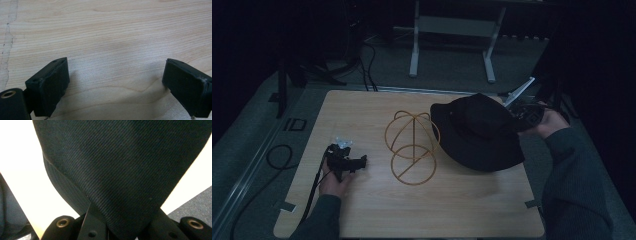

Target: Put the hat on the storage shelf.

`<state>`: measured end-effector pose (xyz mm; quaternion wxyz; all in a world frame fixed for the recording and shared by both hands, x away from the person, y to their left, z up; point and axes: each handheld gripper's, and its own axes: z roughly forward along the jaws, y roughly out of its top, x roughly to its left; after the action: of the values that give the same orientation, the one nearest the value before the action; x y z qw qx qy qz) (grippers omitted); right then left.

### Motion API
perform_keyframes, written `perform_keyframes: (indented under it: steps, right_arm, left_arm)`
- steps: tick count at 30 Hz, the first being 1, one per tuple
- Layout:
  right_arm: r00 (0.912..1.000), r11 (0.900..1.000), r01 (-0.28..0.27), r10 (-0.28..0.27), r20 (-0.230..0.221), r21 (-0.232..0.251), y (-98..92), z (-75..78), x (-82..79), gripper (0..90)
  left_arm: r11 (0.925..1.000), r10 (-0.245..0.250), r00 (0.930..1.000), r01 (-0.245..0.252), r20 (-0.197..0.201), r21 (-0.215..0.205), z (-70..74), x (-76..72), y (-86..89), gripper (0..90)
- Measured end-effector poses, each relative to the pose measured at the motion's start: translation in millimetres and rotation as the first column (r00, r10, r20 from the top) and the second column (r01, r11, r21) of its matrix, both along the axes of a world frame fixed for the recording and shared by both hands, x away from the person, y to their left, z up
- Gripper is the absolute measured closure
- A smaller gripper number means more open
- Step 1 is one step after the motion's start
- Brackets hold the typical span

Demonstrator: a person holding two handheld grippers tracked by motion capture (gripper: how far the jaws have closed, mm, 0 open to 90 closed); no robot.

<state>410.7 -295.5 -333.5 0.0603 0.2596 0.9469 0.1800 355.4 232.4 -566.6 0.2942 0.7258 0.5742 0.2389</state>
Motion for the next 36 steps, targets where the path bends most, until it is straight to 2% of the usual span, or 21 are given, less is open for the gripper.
perform_keyframes:
  steps: [36]
  right_arm:
    - [0.9993, 1.000, -0.014, 0.014, 0.034, 0.006, -14.8, 31.4, -12.8, 84.8]
  left_arm:
    - [1.0000, 0.000, 1.0000, 0.000, -0.002, 0.001, 0.1, -0.1, 0.1, 7.5]
